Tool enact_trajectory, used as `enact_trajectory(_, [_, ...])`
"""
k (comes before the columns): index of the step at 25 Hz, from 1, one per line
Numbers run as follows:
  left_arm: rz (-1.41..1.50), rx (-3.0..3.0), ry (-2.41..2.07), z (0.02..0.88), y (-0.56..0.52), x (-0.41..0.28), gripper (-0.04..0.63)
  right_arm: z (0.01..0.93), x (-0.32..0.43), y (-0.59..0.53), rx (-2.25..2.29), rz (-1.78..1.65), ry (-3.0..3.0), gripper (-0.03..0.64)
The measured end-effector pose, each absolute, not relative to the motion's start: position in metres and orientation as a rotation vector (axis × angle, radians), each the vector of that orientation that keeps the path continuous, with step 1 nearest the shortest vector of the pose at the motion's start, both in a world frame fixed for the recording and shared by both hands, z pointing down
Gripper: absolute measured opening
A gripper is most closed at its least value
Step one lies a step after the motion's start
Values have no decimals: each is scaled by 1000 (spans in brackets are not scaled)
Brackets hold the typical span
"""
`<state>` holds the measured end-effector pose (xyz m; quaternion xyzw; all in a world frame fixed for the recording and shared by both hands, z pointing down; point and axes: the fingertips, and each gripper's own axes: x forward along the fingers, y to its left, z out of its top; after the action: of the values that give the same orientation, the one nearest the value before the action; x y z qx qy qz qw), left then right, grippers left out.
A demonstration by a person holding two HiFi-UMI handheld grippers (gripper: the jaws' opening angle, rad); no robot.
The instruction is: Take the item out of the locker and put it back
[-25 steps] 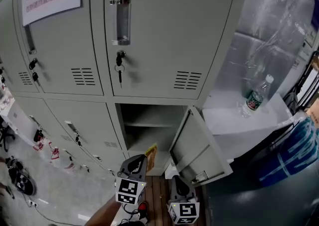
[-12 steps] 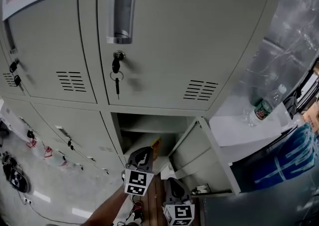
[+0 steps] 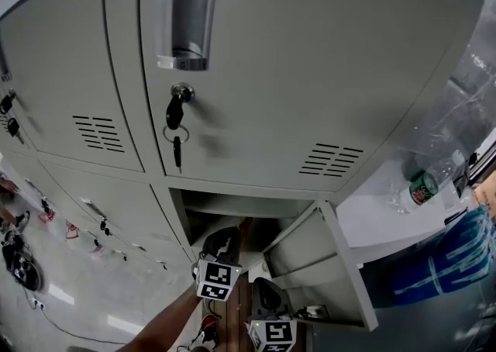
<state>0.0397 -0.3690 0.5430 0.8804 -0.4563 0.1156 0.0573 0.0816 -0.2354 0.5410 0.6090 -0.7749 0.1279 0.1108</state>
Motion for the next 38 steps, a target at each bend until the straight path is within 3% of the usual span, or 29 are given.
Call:
enact_trajectory(21, [561, 2571, -1475, 615, -407, 35, 29, 563, 101, -237, 1826, 418, -2212, 17])
enact_trajectory(24, [500, 2624, -1413, 615, -405, 38, 212, 559, 98, -236, 1818, 427, -2222, 17])
enact_trajectory(26, [471, 2657, -1368, 613, -401, 42, 276, 560, 98, -235, 1820, 425, -2217, 17])
enact_trajectory(38, [468, 2682, -1341, 600, -387, 44, 291, 553, 98, -228, 1837, 405, -2215, 17])
